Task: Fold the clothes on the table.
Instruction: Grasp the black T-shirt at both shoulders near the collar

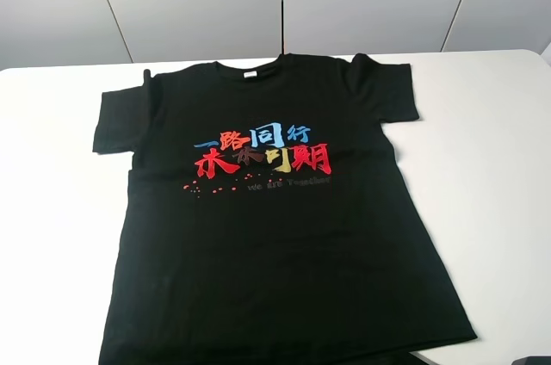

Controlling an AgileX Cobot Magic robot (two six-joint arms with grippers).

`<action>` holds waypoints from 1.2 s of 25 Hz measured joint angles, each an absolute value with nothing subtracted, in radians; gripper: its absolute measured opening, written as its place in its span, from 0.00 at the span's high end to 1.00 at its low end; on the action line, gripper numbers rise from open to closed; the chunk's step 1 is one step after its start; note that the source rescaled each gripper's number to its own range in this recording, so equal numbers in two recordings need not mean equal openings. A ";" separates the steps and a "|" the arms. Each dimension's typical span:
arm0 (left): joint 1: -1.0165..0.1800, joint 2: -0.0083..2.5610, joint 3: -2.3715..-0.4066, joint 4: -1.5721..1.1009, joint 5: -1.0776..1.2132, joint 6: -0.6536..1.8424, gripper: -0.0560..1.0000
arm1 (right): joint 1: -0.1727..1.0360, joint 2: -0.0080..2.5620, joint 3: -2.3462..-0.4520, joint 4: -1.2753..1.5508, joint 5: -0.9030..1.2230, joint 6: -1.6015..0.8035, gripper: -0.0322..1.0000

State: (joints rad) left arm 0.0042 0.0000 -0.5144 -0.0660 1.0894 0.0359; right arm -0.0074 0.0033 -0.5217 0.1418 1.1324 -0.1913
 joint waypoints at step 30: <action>0.004 0.000 -0.514 -0.066 1.089 0.036 0.17 | -0.007 0.003 -0.522 0.142 1.132 -0.191 0.25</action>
State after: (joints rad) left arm 0.0042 0.0000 -0.5144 -0.0660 1.0894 0.0359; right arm -0.0074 0.0033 -0.5217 0.1418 1.1324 -0.1913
